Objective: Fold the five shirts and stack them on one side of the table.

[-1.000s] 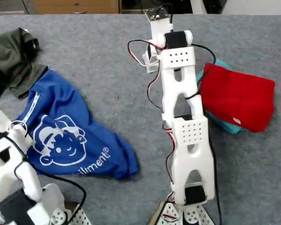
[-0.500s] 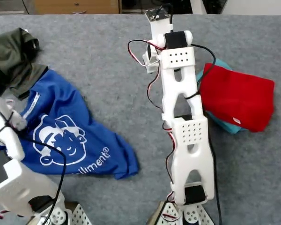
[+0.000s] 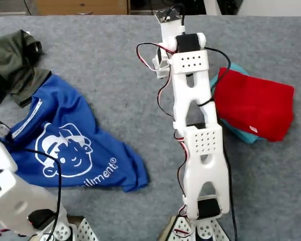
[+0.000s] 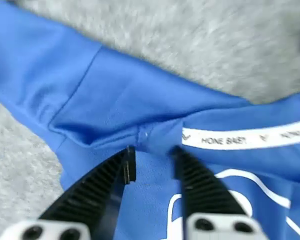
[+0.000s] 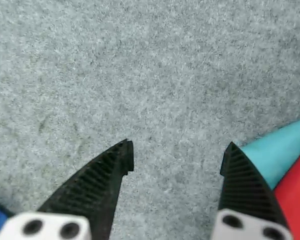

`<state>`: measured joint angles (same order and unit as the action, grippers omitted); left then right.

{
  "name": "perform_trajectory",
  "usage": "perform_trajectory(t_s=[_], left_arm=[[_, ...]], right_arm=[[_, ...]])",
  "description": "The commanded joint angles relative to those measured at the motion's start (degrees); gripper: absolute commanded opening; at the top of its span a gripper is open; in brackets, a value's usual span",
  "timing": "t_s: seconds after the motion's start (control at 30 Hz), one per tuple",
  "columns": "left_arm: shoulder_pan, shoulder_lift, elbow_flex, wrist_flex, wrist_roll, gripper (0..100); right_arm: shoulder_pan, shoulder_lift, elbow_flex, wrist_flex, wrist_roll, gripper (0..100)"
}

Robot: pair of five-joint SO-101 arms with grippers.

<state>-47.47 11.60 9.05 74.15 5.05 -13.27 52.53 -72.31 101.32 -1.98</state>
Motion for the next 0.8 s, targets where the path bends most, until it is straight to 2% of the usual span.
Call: perform_trajectory(t_s=[0.0, 0.2, 0.3, 0.33, 0.37, 0.43, 0.53, 0.77], left_arm=[[-0.8, 5.8, -2.5, -0.2, 4.2, 20], [-0.4, 17.2, -8.0, 0.0, 4.7, 19], [-0.3, 18.2, -10.4, 0.2, 4.4, 3], [0.1, 18.2, -10.5, 0.2, 4.4, 1], [0.7, 18.2, -10.6, 0.6, 4.2, 4], [2.2, 17.9, -12.3, 4.5, 3.0, 2], [7.0, 16.0, -14.2, 8.8, 0.8, 2], [24.5, 6.5, -11.5, 9.1, 0.5, 2]], right_arm=[[-0.7, -4.4, 0.0, 1.1, -0.5, 28.8], [-0.7, -4.4, 0.0, 1.1, -0.6, 28.8], [-0.7, -4.4, 0.0, 1.1, -0.6, 28.8], [-0.7, -4.4, 0.0, 1.1, -0.6, 28.8], [-0.7, -4.4, 0.0, 1.1, -0.6, 28.8], [-0.7, -4.4, 0.0, 1.1, -0.6, 28.8], [-0.7, -4.4, 0.0, 1.1, -0.6, 28.8], [0.8, -4.7, -0.3, 1.1, -0.5, 28.8]])
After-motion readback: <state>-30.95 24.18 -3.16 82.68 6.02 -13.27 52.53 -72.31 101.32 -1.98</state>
